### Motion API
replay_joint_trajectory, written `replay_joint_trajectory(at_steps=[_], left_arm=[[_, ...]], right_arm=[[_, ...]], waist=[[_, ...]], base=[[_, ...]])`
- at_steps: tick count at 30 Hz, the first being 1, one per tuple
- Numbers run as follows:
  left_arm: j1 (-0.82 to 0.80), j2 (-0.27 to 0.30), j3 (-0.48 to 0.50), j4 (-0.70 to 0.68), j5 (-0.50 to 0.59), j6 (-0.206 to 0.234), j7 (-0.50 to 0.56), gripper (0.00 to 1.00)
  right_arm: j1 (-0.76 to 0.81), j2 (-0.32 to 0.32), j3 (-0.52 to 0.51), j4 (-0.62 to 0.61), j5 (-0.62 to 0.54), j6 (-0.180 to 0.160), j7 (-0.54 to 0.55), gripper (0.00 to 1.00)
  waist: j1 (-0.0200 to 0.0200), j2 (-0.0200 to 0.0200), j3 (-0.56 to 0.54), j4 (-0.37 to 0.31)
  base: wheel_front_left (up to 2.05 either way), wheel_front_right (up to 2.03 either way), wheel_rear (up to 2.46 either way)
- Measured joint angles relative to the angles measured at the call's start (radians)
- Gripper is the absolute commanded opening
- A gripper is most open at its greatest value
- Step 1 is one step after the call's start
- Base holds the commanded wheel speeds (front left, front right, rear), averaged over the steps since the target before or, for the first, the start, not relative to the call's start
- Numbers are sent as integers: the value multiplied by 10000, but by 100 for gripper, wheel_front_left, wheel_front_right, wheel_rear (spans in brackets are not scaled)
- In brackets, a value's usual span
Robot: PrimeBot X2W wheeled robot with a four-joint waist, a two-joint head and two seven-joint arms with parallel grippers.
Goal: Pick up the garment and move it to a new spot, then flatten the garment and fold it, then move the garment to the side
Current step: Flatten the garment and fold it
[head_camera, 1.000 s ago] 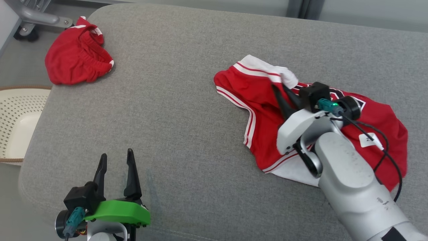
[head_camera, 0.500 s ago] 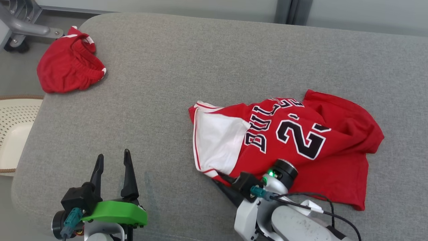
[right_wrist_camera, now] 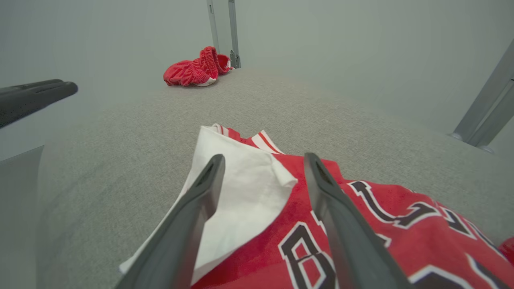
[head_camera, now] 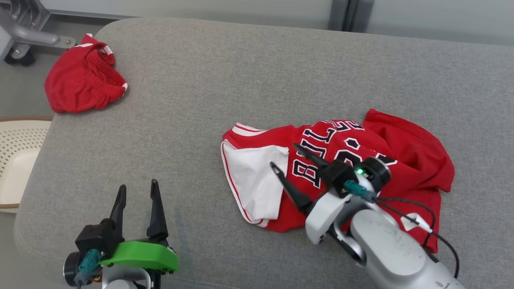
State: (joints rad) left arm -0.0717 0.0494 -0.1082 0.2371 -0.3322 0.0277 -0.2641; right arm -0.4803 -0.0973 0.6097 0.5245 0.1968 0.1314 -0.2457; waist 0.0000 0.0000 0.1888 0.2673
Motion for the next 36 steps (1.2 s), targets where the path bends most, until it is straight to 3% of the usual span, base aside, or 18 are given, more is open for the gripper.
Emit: replay_joint_trajectory(at_steps=[3, 6, 15, 17, 19, 26, 32, 33, 34, 36], left_arm=[[-1, 0, -67, -25, -15, 2, 0, 100], [-1, 0, -146, -35, -56, 35, 0, 100], [12, 0, -232, -15, -178, 86, 0, 100], [21, 0, -255, -12, -184, 86, 0, 100], [30, 0, -274, -6, -188, 88, 0, 100], [105, 0, -276, 12, -184, 107, 0, 100], [153, 0, -268, 50, -157, 104, 0, 100], [153, 0, -267, 52, -151, 104, 0, 100], [152, 0, -276, 50, -142, 102, 0, 100], [151, 0, -272, 50, -140, 104, 0, 100]], right_arm=[[-110, -86, -940, 199, -349, 0, 255, 100], [-266, -77, -1243, 510, -719, 0, 520, 100], [-341, 111, -604, 1122, -349, 0, 947, 100], [-342, 138, -451, 1285, -159, 0, 989, 29], [-362, 173, -368, 1415, -42, 0, 989, 0], [-610, 293, 242, 1363, 59, 0, 504, 0], [-567, 451, 2293, 1047, 715, 0, 631, 0], [-560, 456, 2711, 1001, 880, 0, 631, 12], [-562, 458, 3099, 978, 1005, 0, 600, 100], [-560, 462, 3728, 934, 1285, 0, 585, 100]], waist=[[0, 0, 6, 146], [0, 0, 26, 326], [0, 0, 54, 889], [0, 0, 46, 971], [0, 0, 30, 1023], [0, 0, -49, 1043], [0, 0, -97, 965], [0, 0, -97, 948], [0, 0, -93, 933], [0, 0, -80, 896]], base=[[0, 0, 0], [0, 0, 0], [0, 0, 0], [0, 0, 0], [0, 0, 0], [0, 0, 0], [0, 0, 0], [0, 0, 0], [0, 0, 0], [0, 0, 0]])
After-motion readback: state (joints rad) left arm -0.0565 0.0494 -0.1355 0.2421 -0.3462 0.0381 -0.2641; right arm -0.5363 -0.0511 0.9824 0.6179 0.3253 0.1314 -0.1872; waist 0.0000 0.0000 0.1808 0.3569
